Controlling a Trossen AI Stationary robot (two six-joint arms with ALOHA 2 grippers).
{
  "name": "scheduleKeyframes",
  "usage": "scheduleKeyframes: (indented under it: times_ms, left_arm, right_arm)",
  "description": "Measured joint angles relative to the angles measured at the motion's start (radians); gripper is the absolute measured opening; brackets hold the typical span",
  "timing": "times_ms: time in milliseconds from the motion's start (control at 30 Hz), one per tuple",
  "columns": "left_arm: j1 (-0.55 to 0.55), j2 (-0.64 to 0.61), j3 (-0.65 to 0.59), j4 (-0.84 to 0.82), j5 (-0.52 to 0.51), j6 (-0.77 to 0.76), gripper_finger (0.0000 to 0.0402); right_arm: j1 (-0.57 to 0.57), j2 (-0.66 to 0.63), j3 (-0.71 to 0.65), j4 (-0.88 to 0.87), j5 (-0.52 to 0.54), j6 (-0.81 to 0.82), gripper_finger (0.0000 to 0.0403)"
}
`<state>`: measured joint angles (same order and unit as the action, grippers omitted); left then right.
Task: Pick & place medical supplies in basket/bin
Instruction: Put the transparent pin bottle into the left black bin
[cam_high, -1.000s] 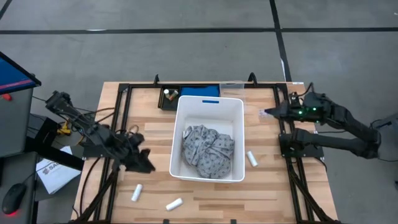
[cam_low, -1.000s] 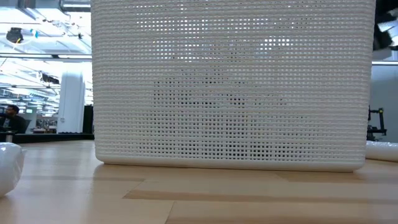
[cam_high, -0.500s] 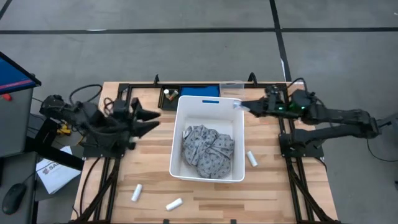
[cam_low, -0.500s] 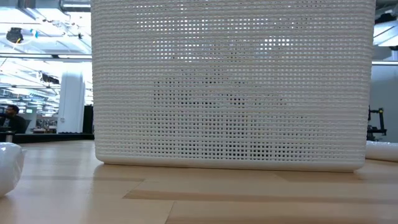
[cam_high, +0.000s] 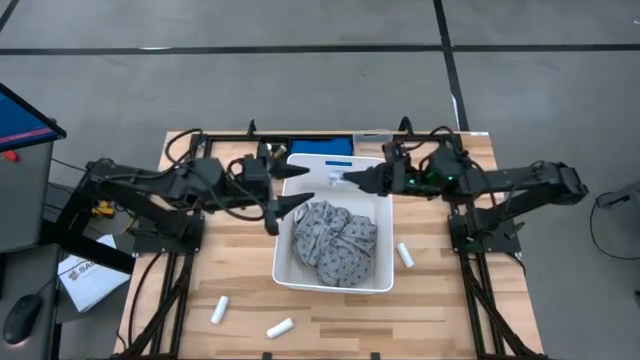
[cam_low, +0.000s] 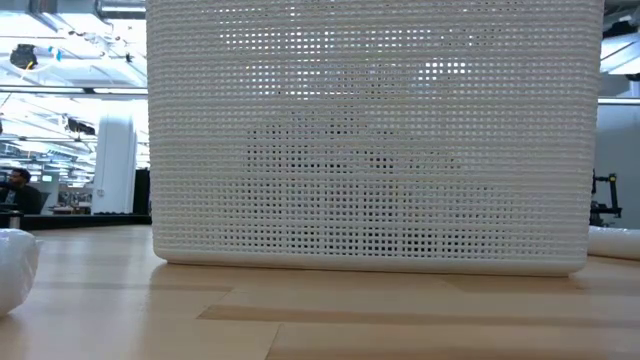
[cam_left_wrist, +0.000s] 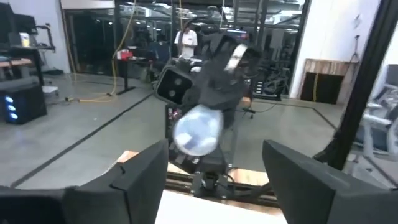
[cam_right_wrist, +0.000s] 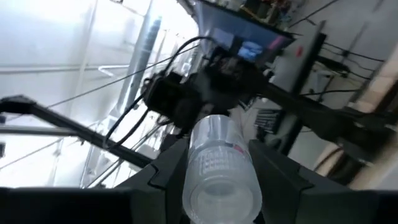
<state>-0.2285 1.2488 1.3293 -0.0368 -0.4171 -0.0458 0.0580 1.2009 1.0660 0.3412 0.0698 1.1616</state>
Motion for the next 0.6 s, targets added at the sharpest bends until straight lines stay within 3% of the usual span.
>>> scheduleKeyframes:
  times_ms: [400, 600]
  left_arm:
    - [0.019, 0.013, 0.060, -0.096, 0.101, 0.040, 0.0255]
    - [0.003, 0.013, 0.070, -0.131, 0.075, 0.118, 0.0260]
  right_arm:
    - [0.028, 0.126, 0.112, -0.008, -0.048, -0.016, 0.0149]
    - [0.028, 0.144, 0.111, 0.014, -0.073, 0.011, 0.0149]
